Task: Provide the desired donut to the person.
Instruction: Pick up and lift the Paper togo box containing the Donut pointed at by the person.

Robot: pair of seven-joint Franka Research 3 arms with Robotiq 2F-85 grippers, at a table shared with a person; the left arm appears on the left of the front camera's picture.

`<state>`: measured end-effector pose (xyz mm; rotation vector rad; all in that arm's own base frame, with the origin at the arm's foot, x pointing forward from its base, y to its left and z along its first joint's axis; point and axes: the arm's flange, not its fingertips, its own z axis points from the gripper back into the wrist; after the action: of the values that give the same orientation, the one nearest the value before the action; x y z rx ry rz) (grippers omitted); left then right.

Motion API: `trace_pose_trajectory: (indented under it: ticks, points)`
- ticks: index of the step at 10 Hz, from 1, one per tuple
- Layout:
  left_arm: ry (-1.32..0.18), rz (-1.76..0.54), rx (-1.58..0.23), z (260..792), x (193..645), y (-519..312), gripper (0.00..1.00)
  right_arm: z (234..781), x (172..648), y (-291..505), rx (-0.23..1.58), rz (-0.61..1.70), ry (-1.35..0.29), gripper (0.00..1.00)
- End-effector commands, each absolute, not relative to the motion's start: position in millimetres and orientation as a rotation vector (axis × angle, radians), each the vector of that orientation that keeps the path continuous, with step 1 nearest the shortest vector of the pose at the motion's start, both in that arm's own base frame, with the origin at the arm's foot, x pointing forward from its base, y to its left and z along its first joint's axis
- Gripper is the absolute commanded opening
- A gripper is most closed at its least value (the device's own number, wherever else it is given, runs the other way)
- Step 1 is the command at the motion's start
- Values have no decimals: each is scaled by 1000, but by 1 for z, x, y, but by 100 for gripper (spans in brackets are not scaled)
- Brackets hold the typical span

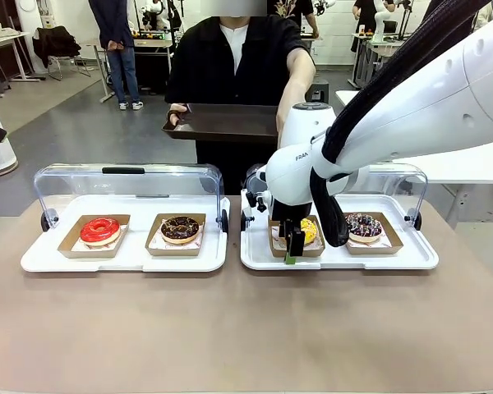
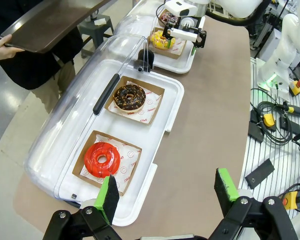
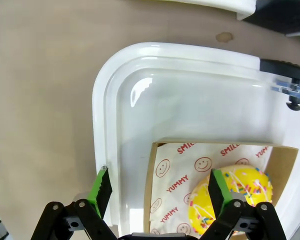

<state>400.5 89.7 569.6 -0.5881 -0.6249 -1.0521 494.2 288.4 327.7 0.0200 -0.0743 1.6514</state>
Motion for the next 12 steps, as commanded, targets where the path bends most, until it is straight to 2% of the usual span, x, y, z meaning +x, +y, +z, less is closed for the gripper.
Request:
trace_pose_trajectory:
  ticks: [1,2,3,4,5,6,8,9,10,12]
  points:
    - [-639,-1058,-599,571,401,90,100,326,497,296,-14,1638,-89,100]
    - [-639,-1058,-599,571,401,90,100,326,497,295,1,1645,-94,100]
    - [-639,-1058,-599,571,401,90,100,325,498,295,3,1655,-104,62]
    - [-639,-1058,-599,571,401,90,100,325,497,294,8,1658,-104,41]
    - [-639,-1058,-599,571,401,90,100,325,497,294,14,1658,-106,4]
    - [-639,-1058,-599,571,401,90,100,325,497,294,17,1659,-106,0]
    - [-639,-1058,-599,571,401,90,100,326,498,293,20,1661,-107,0]
    - [-639,-1058,-599,571,401,90,100,327,498,293,18,1664,-106,4]
    - [-639,-1058,-599,571,401,90,100,327,498,293,18,1664,-101,0]
    - [-639,-1058,-599,571,401,90,100,325,498,293,26,1650,-59,0]
